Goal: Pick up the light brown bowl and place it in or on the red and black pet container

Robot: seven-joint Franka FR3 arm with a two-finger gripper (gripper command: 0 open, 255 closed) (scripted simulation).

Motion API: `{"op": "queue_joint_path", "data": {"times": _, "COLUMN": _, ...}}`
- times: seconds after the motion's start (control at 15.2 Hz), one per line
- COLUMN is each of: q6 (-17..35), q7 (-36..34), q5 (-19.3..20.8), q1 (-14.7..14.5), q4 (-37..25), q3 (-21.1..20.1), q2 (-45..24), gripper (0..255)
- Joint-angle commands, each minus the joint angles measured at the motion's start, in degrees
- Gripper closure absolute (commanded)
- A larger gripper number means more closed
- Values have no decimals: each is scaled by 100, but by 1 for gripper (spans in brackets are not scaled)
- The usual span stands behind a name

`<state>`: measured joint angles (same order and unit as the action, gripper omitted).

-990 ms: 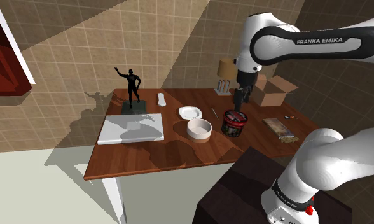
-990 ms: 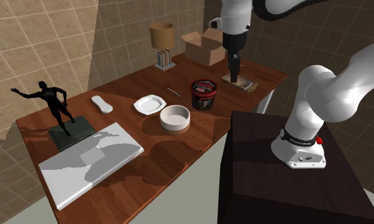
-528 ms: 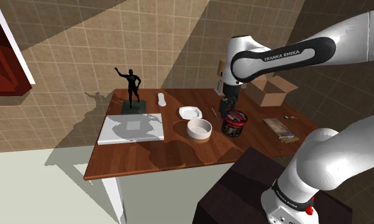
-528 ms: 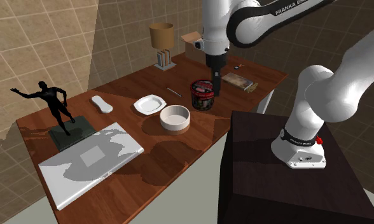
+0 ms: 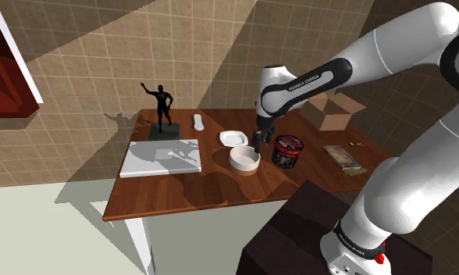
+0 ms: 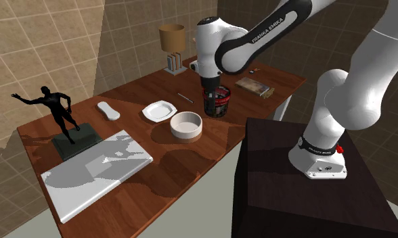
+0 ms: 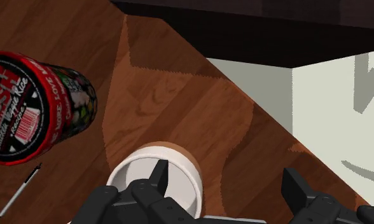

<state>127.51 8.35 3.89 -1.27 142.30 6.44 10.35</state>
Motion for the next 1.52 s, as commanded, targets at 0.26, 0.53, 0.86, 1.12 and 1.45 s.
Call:
{"op": "queue_joint_path", "data": {"times": 0.26, "q6": 948, "q7": 233, "q5": -274, "q1": -4, "q4": -580, "q3": 56, "q2": -1445, "gripper": 0}}
{"op": "queue_joint_path", "data": {"times": 0.53, "q6": 1382, "q7": 403, "q5": -506, "q1": 38, "q4": -1127, "q3": 13, "q2": -2381, "gripper": 0}}
{"op": "queue_joint_path", "data": {"times": 0.86, "q6": 1737, "q7": 579, "q5": -755, "q1": 145, "q4": -1974, "q3": -103, "q2": -3528, "gripper": 0}}
{"op": "queue_joint_path", "data": {"times": 1.12, "q6": 1930, "q7": 636, "q5": -837, "q1": 204, "q4": -2338, "q3": -167, "q2": -4064, "gripper": 0}}
{"op": "queue_joint_path", "data": {"times": 1.45, "q6": 2205, "q7": 666, "q5": -879, "q1": 232, "q4": -2397, "q3": -205, "q2": -4398, "gripper": 0}}
